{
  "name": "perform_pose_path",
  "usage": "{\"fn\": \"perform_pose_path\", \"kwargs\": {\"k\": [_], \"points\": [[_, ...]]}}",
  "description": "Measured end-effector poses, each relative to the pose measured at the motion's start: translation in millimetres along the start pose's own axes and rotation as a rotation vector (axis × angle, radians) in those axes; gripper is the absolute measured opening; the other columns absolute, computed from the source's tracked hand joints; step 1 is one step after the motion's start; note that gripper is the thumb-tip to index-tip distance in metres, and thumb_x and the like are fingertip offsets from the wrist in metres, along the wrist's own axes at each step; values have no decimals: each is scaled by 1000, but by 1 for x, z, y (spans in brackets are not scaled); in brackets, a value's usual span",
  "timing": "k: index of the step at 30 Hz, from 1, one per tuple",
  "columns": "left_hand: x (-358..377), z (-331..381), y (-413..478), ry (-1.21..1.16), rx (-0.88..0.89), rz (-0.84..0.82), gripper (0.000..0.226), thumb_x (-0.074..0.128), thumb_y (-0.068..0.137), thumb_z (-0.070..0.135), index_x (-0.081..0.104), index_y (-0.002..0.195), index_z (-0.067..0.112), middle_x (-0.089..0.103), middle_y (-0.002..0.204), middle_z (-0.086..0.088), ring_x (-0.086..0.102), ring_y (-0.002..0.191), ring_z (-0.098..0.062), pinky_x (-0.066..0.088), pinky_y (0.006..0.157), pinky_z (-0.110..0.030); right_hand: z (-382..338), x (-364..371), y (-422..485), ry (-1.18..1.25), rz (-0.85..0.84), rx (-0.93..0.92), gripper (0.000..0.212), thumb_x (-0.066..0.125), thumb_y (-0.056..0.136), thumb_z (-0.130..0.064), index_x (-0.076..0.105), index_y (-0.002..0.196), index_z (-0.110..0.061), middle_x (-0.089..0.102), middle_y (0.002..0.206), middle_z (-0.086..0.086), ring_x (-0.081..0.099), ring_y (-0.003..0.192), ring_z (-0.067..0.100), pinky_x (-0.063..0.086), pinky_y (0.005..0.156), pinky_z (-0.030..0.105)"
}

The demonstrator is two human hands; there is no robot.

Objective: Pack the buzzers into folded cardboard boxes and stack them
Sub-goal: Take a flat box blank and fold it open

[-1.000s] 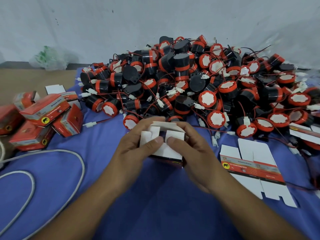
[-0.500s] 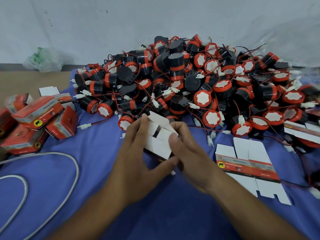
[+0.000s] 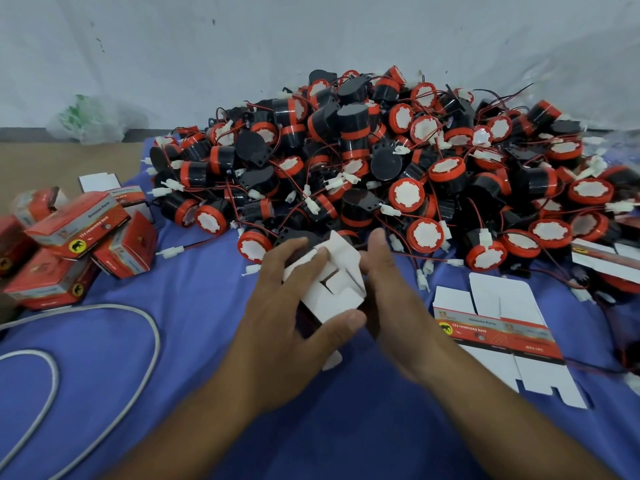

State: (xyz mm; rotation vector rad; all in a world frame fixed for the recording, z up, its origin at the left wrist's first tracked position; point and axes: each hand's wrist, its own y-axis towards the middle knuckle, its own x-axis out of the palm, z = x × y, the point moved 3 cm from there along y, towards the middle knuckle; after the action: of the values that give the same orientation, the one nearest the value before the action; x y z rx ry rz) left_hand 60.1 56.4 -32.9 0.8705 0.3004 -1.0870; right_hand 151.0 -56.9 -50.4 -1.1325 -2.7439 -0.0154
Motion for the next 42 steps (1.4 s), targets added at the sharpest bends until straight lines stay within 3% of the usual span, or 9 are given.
{"fn": "perform_pose_path", "kwargs": {"k": [5,7,9,13,17,24,28,36,42], "points": [[8,-3,-1,-25,-21,-12,60,61,85,49,50,136,19,44,134,7,46,123,-4,37,94,-9,3,1,-1,-135,45,9,61,63,71,-73,66,99,-20,71,101,6,67,97,27,52,93,50],[8,-4,-3,-94,-72,13,68,69,82,41,38,139,20,45,127,16,53,113,1,43,82,-7,3,1,-2,-173,40,-7,43,68,73,-62,57,90,-24,69,82,-2,66,79,20,52,73,38],[8,-6,-3,-118,-100,22,79,68,79,42,29,145,20,43,127,22,51,111,11,41,79,-2,4,3,-4,-199,14,-15,32,68,79,-49,55,102,-30,74,88,-4,71,81,16,54,69,29],[8,-4,-1,22,-36,29,81,57,75,53,41,143,11,42,135,7,34,121,19,28,93,3,1,8,-5,-204,8,-89,31,61,98,-26,57,124,-43,69,111,-20,68,102,7,58,84,28],[7,-1,0,47,-7,38,78,61,76,52,46,140,11,48,132,4,39,117,16,30,91,1,1,10,-5,-134,34,-102,42,54,101,-17,58,125,-51,64,126,-25,61,117,2,51,103,32],[4,2,-1,83,13,53,82,63,76,52,45,141,5,46,133,5,38,113,10,30,93,2,-3,11,-5,-121,-32,-97,45,55,100,-22,51,134,-53,54,140,-24,54,128,4,46,110,37],[2,4,-1,82,9,72,82,65,77,53,47,141,5,51,134,2,41,117,5,29,94,2,-5,11,-7,-89,-57,-95,45,55,91,-43,49,135,-52,47,147,-24,46,136,2,38,116,36],[3,4,-3,98,38,76,85,63,79,51,43,145,1,45,139,3,35,124,8,28,101,0,-6,8,-7,-234,2,-197,46,53,103,-19,49,141,-44,51,137,-35,52,125,-7,49,103,24],[3,4,-2,100,50,110,87,65,77,53,44,143,2,47,138,2,37,122,6,27,97,3,-7,5,-6,-125,-99,-139,46,56,93,-37,50,137,-49,56,134,-32,55,125,-1,49,105,29]]}}
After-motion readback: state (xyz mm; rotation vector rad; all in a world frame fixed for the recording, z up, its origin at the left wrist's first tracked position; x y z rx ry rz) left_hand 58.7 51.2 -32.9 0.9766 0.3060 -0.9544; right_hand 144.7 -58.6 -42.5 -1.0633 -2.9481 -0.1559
